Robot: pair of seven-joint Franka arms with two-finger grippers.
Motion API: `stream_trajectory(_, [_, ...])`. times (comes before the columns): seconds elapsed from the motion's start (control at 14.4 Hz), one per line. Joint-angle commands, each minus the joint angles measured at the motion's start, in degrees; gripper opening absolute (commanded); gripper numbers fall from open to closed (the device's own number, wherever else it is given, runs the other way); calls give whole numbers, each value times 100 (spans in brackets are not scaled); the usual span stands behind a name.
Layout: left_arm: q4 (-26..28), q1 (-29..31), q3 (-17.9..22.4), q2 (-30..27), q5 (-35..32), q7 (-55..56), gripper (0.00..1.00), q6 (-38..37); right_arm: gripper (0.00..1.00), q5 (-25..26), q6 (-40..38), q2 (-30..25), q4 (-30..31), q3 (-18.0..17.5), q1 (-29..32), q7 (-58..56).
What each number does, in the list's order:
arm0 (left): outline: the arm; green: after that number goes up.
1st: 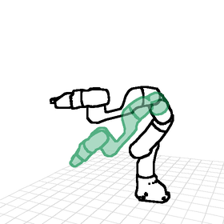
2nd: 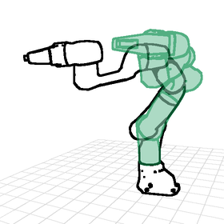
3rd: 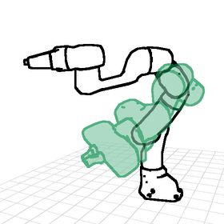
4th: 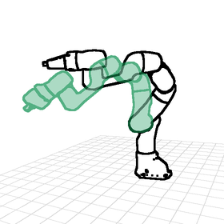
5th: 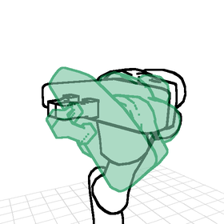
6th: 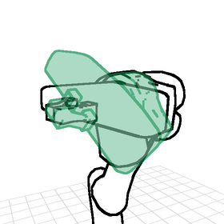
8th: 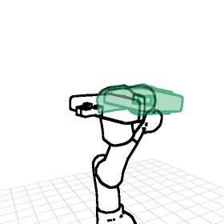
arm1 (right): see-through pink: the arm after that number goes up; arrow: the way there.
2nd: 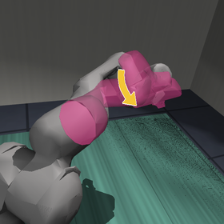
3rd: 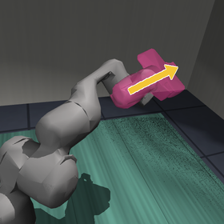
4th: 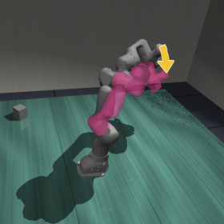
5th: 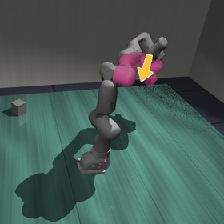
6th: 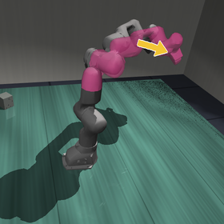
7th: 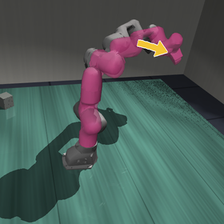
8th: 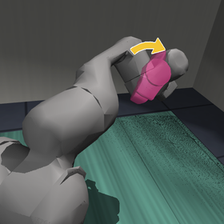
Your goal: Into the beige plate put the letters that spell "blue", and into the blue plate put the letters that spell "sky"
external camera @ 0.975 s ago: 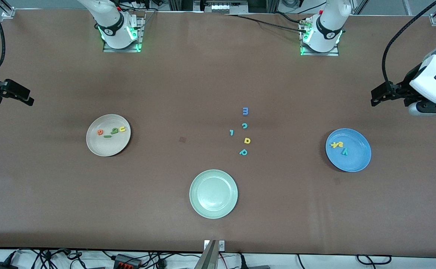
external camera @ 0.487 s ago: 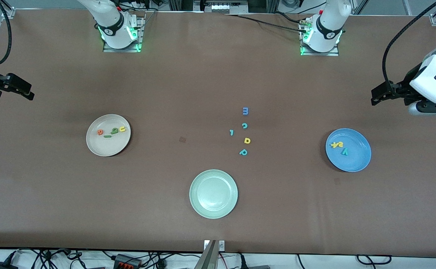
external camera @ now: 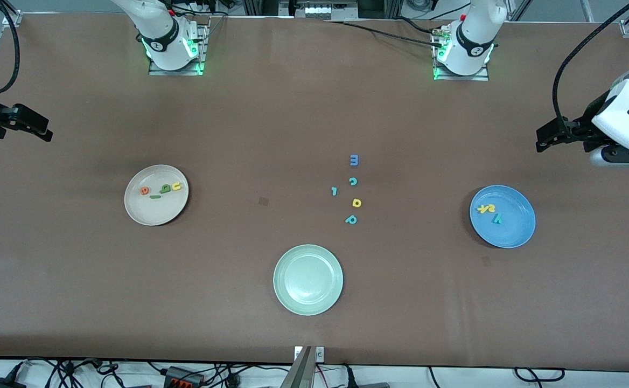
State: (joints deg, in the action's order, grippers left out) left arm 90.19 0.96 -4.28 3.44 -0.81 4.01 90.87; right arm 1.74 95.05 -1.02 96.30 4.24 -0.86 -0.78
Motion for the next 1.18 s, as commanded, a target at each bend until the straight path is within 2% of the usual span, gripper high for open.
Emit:
stream_trajectory(0.0, [-169, 0, 6, 69, -50, -31, 100, -122, 100, 46, -30, -126, 179, -63, 42, -62])
stream_trajectory(1.11, [-178, 0, 15, 69, -33, -93, 100, -96, 100, 81, -136, -109, 152, 51, 209, -71])
